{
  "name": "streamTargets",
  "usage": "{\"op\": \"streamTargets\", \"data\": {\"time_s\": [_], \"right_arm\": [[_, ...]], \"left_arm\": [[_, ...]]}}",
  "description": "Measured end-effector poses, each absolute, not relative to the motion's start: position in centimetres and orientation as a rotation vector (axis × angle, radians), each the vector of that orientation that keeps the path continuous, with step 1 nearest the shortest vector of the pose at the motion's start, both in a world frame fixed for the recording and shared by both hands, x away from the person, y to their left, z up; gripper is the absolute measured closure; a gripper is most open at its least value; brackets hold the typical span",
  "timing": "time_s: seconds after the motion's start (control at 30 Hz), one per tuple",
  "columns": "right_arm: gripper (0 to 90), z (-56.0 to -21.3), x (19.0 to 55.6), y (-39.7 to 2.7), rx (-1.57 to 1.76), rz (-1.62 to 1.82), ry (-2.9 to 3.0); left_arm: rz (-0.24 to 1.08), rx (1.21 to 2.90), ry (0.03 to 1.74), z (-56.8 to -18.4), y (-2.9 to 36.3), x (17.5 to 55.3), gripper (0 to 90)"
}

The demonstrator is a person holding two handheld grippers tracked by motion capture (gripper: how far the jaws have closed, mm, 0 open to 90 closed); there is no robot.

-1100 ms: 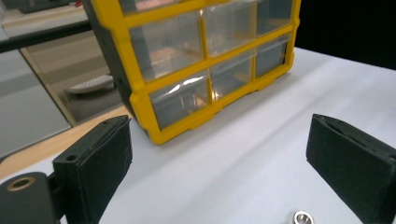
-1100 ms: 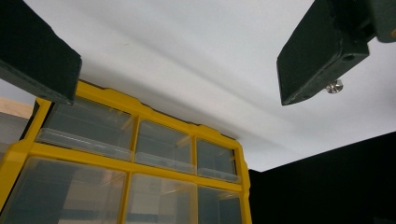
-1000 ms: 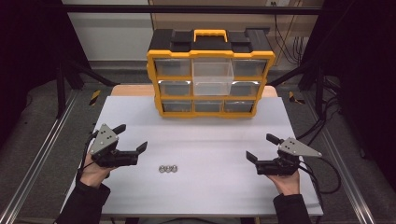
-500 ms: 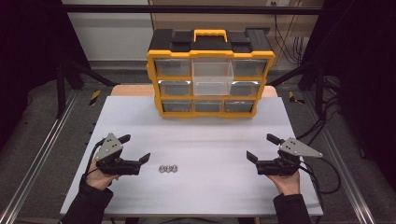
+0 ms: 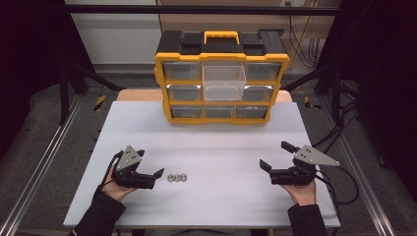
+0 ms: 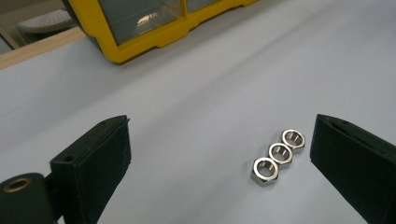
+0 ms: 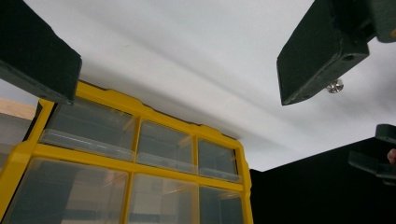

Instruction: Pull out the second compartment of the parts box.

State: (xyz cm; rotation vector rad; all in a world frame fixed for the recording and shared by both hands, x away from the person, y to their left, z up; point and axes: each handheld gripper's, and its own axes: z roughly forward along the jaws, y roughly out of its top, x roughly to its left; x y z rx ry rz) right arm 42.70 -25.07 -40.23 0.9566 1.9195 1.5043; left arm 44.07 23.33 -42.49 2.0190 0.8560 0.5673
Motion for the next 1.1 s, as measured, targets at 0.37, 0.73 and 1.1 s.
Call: {"op": "streamTargets", "data": {"time_s": [0.37,0.73,1.1], "right_arm": [[0.4,-40.3,42.8,-25.0,0.956,1.505,1.919],[0.4,-40.3,42.8,-25.0,0.956,1.506,1.921],[0.4,-40.3,42.8,-25.0,0.96,1.503,1.917]], "left_arm": [[0.506,2.115,0.848,-43.6,22.1,44.0,0.0],[0.482,2.161,0.855,-44.2,21.6,44.2,0.5],[0.391,2.231,0.853,-45.1,21.0,45.0,6.9]]}}
